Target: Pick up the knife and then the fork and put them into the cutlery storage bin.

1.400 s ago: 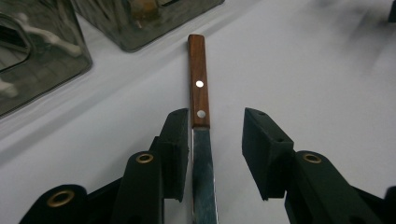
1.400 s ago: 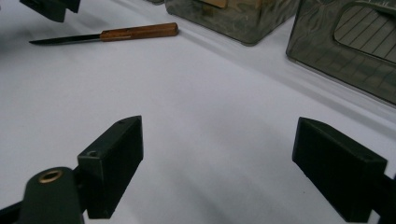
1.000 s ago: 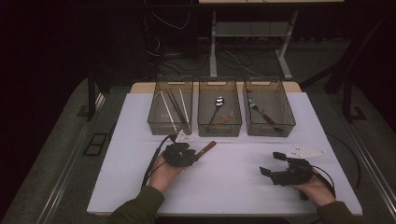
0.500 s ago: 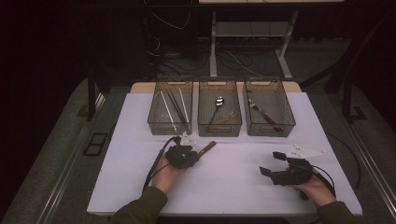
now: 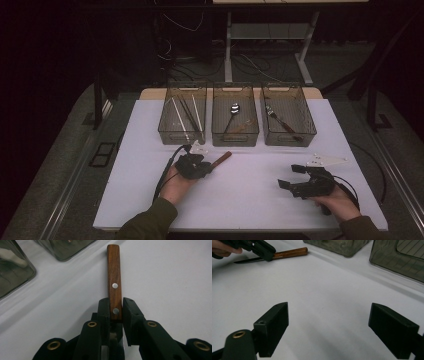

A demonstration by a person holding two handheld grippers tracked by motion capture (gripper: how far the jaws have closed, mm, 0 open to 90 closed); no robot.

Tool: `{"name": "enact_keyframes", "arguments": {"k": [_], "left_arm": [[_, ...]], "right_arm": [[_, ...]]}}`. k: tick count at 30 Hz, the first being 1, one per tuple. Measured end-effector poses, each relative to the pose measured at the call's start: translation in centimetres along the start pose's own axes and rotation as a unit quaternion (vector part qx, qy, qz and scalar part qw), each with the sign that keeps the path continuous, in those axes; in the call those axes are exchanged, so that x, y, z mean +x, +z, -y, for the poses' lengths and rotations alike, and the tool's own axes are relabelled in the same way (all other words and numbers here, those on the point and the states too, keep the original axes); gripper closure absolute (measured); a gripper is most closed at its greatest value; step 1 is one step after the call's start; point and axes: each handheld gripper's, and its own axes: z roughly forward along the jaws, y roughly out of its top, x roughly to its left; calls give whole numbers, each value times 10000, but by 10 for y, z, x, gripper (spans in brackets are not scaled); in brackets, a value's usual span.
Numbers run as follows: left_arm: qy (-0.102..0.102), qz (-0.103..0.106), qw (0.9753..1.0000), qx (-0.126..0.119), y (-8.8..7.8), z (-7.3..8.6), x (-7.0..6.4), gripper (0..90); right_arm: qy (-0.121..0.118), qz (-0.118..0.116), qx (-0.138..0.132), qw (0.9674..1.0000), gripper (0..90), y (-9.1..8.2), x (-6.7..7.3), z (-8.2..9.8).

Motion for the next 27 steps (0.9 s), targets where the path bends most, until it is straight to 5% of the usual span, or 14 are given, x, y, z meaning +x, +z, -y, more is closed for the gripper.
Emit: {"name": "enact_keyframes", "arguments": {"k": [7, 11, 12, 19, 27], "left_arm": [[300, 411, 9987, -16, -9, -4, -4, 769], [494, 784, 9957, -47, -11, -6, -14, 769], [707, 846, 9939, -15, -12, -8, -15, 768], [1193, 1311, 9842, -2, -17, -13, -36, 768], [1751, 1746, 9689, 13, -20, -19, -53, 767]], "right_arm": [[-250, -247, 80, 9993, 165, -6, 4, -7], [-449, -766, 364, 9954, 165, -5, 5, -12], [-506, -783, 418, 9948, 165, -5, 6, -13], [-950, -943, 474, 9899, 236, 0, 17, -25], [-1343, -1473, 676, 9776, 211, 14, 32, -37]]}}
